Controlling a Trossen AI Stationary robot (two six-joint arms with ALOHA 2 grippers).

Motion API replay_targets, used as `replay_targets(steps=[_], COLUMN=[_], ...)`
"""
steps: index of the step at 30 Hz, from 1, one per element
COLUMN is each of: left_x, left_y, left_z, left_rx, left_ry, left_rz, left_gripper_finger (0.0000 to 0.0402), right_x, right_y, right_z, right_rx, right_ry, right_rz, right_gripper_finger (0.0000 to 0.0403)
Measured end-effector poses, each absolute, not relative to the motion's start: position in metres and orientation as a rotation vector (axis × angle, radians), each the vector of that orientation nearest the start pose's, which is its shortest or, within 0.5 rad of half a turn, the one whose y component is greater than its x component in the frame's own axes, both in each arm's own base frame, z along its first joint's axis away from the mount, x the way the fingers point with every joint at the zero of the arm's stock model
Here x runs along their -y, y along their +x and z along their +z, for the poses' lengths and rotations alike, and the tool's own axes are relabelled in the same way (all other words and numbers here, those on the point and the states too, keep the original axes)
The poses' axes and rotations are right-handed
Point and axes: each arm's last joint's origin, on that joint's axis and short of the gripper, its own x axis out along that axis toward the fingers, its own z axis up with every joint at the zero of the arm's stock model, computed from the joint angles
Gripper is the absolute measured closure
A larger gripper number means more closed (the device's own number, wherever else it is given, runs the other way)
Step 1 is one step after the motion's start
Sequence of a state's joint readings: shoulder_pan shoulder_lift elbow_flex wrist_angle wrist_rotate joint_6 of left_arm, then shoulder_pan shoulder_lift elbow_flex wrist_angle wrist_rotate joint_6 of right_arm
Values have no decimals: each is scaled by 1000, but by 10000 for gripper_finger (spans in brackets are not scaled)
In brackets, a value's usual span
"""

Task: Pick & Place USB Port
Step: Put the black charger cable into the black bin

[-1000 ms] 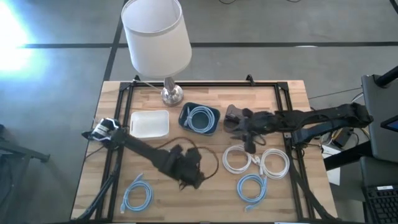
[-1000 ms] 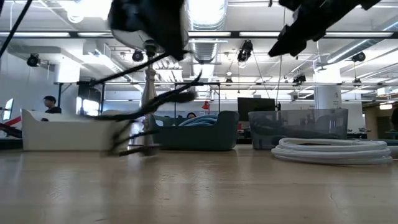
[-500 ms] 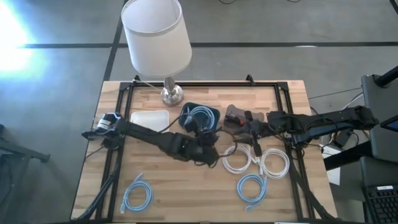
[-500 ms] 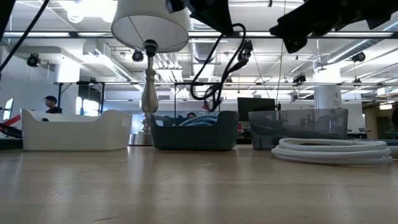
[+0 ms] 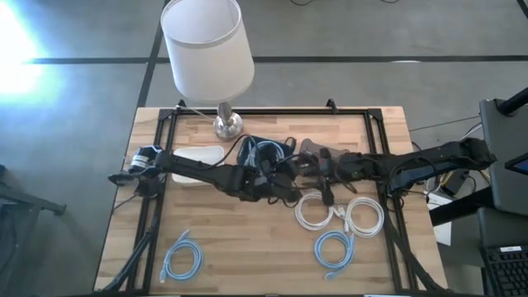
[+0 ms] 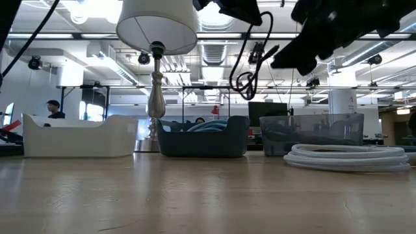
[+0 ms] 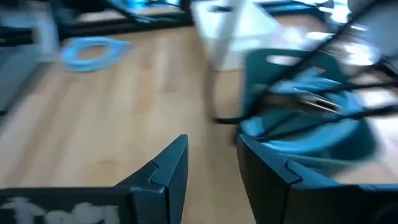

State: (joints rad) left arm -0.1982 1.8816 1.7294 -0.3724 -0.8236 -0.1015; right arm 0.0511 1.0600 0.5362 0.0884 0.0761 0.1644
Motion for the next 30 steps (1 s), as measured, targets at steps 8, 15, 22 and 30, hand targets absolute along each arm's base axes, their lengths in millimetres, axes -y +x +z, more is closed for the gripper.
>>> replay_targets(steps=[8, 15, 22, 30], left_x=[62, 63, 63, 62], left_y=[427, 428, 428, 428], left_z=[337, 339, 339, 338], left_rx=[-402, -384, -388, -400], left_ry=[174, 155, 162, 179], left_rz=[597, 567, 565, 562], left_gripper_finger=[383, 383, 383, 378], right_x=[-3, 1, 1, 6], right_y=[232, 239, 241, 234], right_z=[218, 214, 212, 215], right_rx=[-395, -379, -375, -430], right_ry=[124, 126, 116, 82], right_rz=[-104, -151, -149, -166], right_gripper_finger=[271, 271, 286, 380])
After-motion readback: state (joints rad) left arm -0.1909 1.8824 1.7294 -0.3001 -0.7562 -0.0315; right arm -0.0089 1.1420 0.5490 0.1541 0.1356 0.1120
